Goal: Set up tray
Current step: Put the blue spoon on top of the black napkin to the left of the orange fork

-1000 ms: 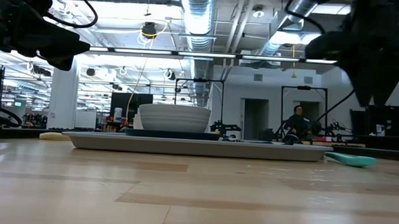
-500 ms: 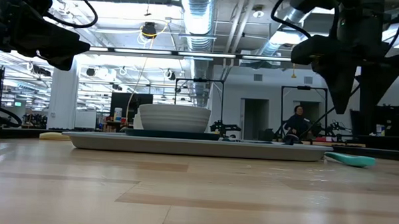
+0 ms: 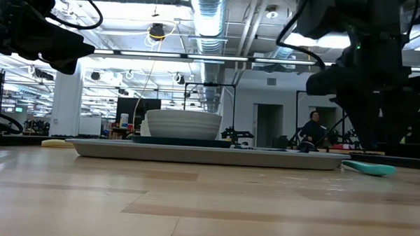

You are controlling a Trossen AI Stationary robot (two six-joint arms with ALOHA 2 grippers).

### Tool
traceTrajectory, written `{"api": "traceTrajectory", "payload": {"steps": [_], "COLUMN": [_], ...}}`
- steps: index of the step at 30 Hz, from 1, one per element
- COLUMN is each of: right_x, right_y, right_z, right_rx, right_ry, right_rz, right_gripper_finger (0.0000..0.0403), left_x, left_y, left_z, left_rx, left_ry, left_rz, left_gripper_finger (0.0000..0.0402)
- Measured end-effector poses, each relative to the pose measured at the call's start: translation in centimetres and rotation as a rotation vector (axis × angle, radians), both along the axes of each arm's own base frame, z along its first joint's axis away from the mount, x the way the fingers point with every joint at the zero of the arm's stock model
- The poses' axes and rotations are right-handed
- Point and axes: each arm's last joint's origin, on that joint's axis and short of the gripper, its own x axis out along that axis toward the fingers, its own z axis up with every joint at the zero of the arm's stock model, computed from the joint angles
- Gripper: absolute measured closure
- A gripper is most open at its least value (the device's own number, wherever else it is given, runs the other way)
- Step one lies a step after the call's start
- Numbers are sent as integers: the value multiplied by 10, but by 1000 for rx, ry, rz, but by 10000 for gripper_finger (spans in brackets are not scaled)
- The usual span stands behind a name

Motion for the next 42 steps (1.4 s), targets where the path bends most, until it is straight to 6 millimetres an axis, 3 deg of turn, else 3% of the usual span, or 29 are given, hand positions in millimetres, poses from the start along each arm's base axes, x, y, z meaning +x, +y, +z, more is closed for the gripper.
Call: {"api": "traceTrajectory", "payload": {"steps": [9, 22, 42], "right_x": [3, -5, -11], "right_y": [1, -1, -9], "right_z": [-1, -26, -39], "right_rx": [15, 25, 55], "right_ry": [-25, -75, -81], "right_rz": [8, 7, -55], "right_gripper_finger": [214, 174, 190], "left_x": [0, 0, 0], "left_y": [0, 0, 0], "left_z": [0, 0, 0], "left_rx": [0, 0, 0], "left_ry": [0, 0, 0], "left_rz": [0, 1, 1], "left_gripper_finger": [267, 267, 267]}}
